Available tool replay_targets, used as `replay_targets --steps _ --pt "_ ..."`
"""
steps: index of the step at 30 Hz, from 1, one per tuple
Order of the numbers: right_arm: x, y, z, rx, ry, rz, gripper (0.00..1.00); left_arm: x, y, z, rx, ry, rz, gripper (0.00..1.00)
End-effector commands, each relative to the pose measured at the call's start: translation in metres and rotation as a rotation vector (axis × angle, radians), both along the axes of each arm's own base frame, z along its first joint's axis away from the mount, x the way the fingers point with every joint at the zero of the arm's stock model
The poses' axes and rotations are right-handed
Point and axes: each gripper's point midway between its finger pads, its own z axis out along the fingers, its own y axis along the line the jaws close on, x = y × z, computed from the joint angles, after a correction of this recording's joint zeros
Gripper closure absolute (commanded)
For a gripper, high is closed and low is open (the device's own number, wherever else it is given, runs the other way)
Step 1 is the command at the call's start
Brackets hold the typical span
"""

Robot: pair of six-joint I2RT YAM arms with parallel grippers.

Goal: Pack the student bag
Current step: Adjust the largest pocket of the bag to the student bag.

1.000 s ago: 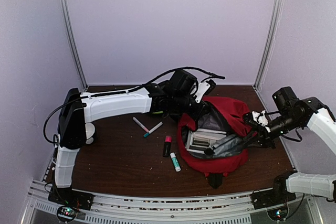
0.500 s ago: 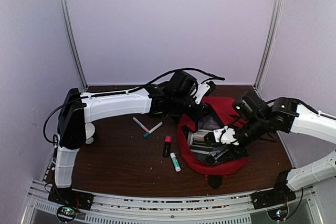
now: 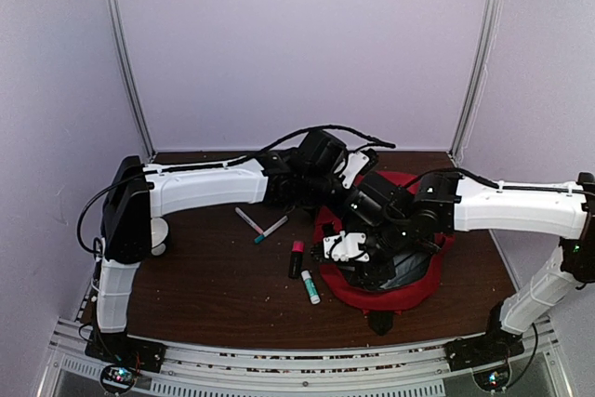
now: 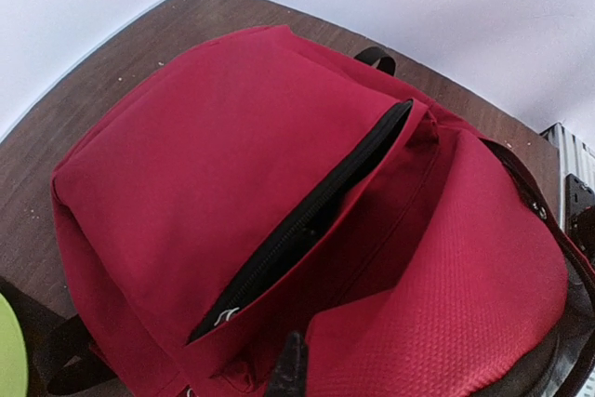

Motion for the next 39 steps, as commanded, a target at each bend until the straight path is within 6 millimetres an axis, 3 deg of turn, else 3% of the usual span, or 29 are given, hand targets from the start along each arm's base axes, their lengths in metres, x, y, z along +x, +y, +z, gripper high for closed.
replay_targets --steps 1,11,12,15,16,18,23,26,28,34,39 --pt "0.002 -0.003 -0.016 -0.054 -0.008 -0.033 0.44 0.014 0.012 0.024 -0.003 -0.083 0.016 1.0" --pt "-0.014 0.003 -0.04 -0.119 0.102 0.004 0.45 0.012 0.012 0.023 0.003 -0.081 0.003 1.0" --pt "-0.011 0.004 -0.041 -0.12 0.092 -0.008 0.48 0.014 0.013 0.022 0.009 -0.084 0.009 1.0" --pt "-0.006 0.005 -0.04 -0.12 0.067 -0.027 0.74 0.015 0.015 0.019 0.02 -0.084 0.017 1.0" --pt "-0.005 0.006 -0.037 -0.114 0.065 -0.027 0.89 0.015 0.015 0.02 0.018 -0.085 0.015 1.0" --pt "-0.008 0.01 -0.022 -0.068 0.066 -0.014 1.0 0.014 0.015 0.02 0.018 -0.085 0.01 1.0" --pt "-0.02 0.023 0.061 0.135 0.047 0.039 1.0 0.012 0.018 0.013 0.04 -0.084 0.001 1.0" --pt "-0.017 0.024 0.088 0.148 0.026 0.036 1.0 0.011 0.019 0.008 0.056 -0.079 -0.005 1.0" --pt "-0.008 0.024 0.09 0.156 -0.01 0.017 1.0 0.011 0.019 0.007 0.06 -0.078 -0.007 1.0" --pt "0.004 0.024 0.061 0.109 -0.016 0.002 1.0 0.008 0.024 0.001 0.083 -0.067 -0.012 1.0" --pt "-0.016 0.009 0.075 0.133 0.038 0.048 0.83 -0.007 0.04 -0.006 0.134 -0.065 -0.062 1.0"
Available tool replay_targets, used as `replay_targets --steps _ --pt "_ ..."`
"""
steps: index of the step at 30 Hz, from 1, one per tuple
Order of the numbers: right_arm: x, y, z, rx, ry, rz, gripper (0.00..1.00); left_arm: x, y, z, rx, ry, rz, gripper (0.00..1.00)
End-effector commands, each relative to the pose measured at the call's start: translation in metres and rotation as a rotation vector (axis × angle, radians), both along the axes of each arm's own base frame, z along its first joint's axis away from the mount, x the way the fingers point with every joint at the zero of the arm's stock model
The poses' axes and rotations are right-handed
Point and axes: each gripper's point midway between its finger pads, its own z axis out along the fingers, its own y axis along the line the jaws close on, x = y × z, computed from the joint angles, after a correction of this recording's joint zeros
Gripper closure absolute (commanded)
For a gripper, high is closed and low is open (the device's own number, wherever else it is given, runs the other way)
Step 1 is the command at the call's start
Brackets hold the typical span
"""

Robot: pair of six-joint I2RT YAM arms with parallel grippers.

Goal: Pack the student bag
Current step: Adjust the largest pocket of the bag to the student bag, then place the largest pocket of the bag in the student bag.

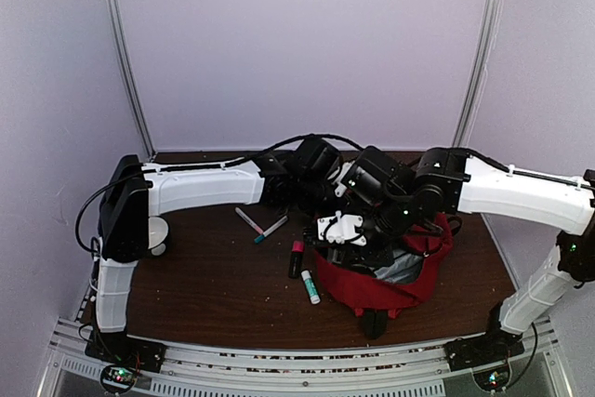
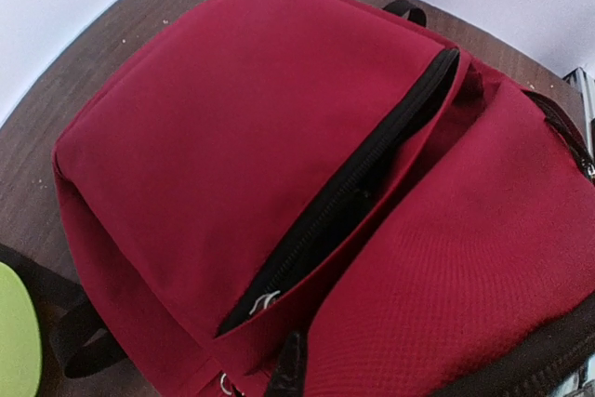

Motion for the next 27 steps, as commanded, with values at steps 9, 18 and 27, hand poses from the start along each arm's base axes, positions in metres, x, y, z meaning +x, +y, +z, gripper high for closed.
replay_targets --steps 9,18,27 --pt "-0.03 -0.099 0.038 0.148 0.067 0.01 0.63 -0.093 0.049 -0.003 0.089 0.098 -0.31 0.82" --pt "-0.007 -0.188 0.005 0.107 0.066 -0.132 0.62 -0.127 0.04 0.036 0.067 0.013 -0.367 0.56" --pt "-0.008 -0.229 -0.012 0.144 0.155 -0.107 0.57 -0.124 0.048 0.107 0.022 -0.126 -0.39 0.42"
